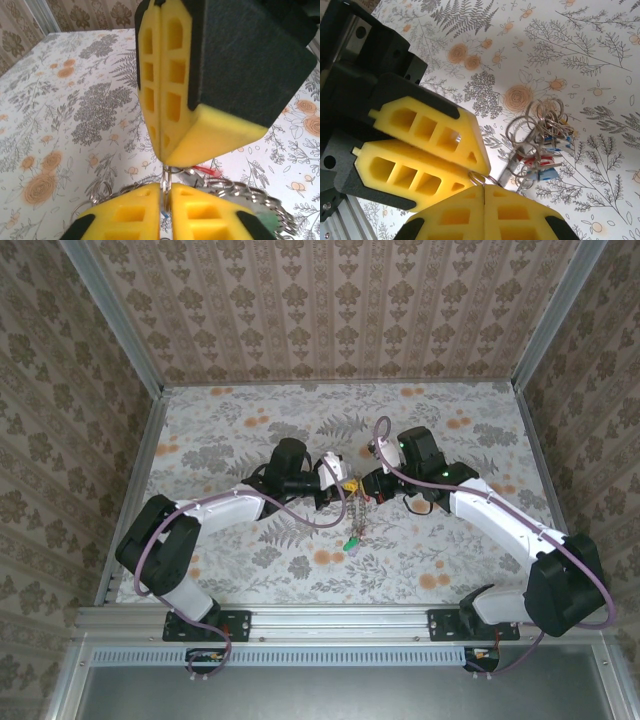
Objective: Put the keys on the keyring
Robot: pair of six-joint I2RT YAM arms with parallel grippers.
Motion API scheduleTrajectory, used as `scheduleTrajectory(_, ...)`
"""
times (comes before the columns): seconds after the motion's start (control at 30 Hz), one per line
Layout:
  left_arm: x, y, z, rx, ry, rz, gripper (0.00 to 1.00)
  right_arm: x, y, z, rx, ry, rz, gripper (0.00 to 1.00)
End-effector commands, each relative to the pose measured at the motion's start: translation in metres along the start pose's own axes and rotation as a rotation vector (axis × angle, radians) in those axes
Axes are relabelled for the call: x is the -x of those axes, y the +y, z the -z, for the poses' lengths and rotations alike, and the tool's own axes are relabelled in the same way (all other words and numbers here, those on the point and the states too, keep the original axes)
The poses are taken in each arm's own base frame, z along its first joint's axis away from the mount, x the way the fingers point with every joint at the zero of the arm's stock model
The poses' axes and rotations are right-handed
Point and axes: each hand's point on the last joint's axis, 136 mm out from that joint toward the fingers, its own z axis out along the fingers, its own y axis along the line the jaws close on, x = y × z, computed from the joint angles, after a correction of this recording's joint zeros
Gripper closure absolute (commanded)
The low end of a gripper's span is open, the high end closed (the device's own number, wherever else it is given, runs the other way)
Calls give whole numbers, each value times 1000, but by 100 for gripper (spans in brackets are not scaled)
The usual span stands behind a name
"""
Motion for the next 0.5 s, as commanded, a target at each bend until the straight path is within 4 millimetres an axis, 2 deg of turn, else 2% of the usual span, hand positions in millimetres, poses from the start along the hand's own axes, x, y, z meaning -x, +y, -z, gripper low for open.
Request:
scheduleTrajectory(0.0, 3, -1, 2, -15, 7, -15, 82, 14, 14, 7, 57, -55, 33, 100)
scheduleTrajectory(0.27, 5, 1, 2, -22, 22, -33, 74, 13, 16, 8, 66, -44, 43, 100)
scheduleTrajectory(0.47, 10, 3, 3, -13, 15, -46, 72, 11, 16, 7, 63, -30, 49, 100)
